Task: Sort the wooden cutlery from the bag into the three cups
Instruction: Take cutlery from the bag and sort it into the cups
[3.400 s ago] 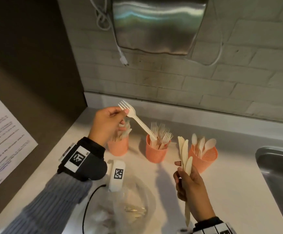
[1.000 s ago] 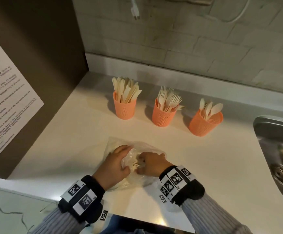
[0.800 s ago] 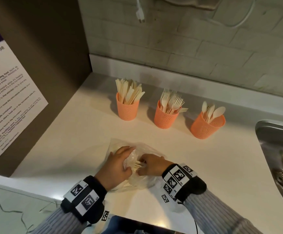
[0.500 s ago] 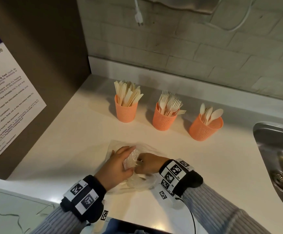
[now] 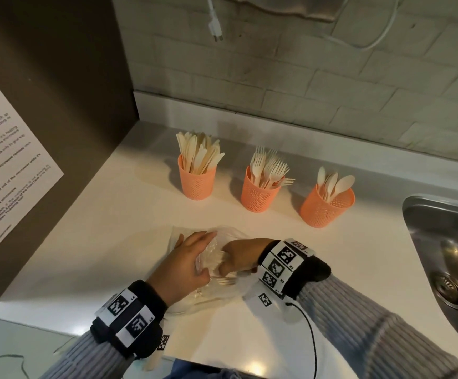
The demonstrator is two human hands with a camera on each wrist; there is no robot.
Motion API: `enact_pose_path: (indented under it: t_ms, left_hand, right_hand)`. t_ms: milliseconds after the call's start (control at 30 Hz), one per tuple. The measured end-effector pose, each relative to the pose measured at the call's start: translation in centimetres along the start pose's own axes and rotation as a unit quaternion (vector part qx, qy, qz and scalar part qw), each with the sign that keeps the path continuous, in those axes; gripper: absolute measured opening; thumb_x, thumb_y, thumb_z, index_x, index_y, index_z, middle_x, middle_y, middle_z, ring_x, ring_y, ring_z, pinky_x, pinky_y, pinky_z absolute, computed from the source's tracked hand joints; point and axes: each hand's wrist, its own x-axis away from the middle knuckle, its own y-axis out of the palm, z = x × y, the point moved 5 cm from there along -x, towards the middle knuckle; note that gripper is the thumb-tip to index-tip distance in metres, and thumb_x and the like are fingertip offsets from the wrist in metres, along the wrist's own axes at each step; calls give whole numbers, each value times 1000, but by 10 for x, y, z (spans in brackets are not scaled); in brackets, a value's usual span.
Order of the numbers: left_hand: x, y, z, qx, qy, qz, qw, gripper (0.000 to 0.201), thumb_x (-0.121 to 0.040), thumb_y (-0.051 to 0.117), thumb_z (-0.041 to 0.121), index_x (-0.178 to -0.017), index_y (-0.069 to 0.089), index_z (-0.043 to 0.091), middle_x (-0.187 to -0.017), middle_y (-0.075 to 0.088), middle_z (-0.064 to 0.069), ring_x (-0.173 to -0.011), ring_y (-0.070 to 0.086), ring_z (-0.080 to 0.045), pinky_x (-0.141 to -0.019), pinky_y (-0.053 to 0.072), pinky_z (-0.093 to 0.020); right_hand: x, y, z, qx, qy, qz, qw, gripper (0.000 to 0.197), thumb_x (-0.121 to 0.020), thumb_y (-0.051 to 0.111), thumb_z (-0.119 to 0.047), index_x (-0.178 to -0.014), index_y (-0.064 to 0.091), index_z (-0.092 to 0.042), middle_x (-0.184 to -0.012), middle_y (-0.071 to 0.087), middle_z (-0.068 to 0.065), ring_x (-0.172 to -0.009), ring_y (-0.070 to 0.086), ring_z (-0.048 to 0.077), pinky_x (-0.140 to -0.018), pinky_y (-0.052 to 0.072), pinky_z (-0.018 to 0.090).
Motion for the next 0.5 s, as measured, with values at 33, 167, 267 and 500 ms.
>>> enact_pose_path:
  t_ms: [33,167,267,500]
  left_hand:
    - [-1,-1,2,-12,5,1,1000,73,-67,48,34,-137,27,29,-134,31,17,-125,25,7,-112,-1,-23]
    - [-2,-2,-1,-48,-4,8,999,71,-74,58,9,-138,31,25,-138,36,10,-119,29,4,-116,16,-30]
    - [-4,1,-8,-34,-9,7,999,73,-73,59,4,-138,33,23,-139,37,8,-125,37,-6,-110,28,-24]
    - [-13,14,-16,21,-14,-17,1000,72,-69,58,7,-137,35,16,-131,34,10,-127,35,-8,-97,17,4]
  right_hand:
    - [3,-4,3,7,-1,6,1000,19,-87,56,-26,-84,56,-7,-54,52,-4,-49,47,7,-48,32,22]
    - [17,-17,22,11,-3,24,1000,18,-87,56,-27,-95,58,-10,-66,55,-5,-52,45,8,-31,33,9]
    - [22,-21,39,-16,-2,8,1000,7,-85,58,-21,-80,54,-19,-64,56,-3,-52,46,9,-36,35,10]
    - [4,0,47,-116,16,-49,992,40,-79,65,-48,-98,63,-13,-90,67,0,-81,62,16,-71,53,22]
